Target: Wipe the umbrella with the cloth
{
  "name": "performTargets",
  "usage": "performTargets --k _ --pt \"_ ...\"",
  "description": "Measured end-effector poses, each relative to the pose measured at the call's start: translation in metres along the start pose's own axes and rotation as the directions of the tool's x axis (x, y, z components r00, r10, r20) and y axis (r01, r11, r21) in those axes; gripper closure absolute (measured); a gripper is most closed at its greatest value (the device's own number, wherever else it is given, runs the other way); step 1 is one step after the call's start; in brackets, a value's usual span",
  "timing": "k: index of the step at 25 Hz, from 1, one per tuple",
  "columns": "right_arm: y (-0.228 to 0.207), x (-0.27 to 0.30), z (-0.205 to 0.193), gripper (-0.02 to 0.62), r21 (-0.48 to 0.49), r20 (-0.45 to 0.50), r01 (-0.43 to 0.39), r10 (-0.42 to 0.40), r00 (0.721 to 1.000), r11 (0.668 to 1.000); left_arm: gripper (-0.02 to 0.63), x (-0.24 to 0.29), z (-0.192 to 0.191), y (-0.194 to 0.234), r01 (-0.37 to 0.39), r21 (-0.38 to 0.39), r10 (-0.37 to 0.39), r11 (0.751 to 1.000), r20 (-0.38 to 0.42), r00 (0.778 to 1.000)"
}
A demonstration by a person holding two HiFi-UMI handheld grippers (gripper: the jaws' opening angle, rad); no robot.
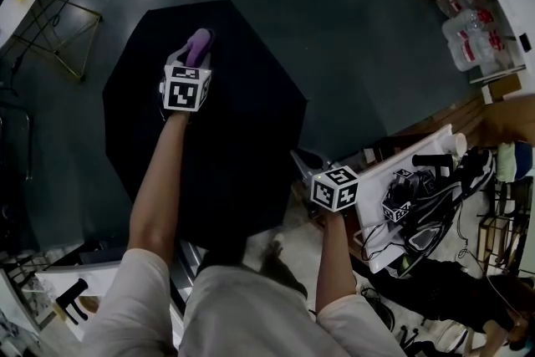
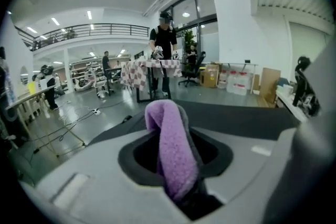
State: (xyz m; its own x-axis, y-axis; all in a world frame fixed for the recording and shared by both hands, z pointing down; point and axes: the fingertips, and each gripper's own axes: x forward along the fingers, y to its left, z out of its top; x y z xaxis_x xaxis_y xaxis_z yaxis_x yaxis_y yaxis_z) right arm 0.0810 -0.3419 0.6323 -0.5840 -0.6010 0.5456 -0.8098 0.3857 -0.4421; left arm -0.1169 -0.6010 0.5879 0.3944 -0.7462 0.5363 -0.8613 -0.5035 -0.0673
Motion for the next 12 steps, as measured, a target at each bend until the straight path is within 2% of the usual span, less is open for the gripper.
performTargets --k 2,5,9,12 --pt "0.0 -0.002 0.001 0.588 -0.004 0.0 0.004 -0.004 1.0 1.0 0.483 0.007 0.001 -0.026 0.081 0.055 -0.079 0.995 -0.038 0.996" --pt "0.002 -0.003 0.003 0.588 -0.01 -0.001 0.006 -0.006 1.0 1.0 0.483 0.017 0.002 -0.071 0.228 0.157 -0.216 0.961 -0.091 0.972" --pt "0.004 -0.006 0.005 0.588 -0.017 0.0 0.014 -0.014 1.0 1.0 0.488 0.017 0.006 -0.118 0.389 0.211 -0.362 0.897 -0.156 0.919" --pt "0.002 -0.011 0.005 0.588 -0.023 0.001 0.019 -0.019 1.0 1.0 0.491 0.009 0.003 -0.15 0.502 0.24 -0.464 0.831 -0.202 0.863"
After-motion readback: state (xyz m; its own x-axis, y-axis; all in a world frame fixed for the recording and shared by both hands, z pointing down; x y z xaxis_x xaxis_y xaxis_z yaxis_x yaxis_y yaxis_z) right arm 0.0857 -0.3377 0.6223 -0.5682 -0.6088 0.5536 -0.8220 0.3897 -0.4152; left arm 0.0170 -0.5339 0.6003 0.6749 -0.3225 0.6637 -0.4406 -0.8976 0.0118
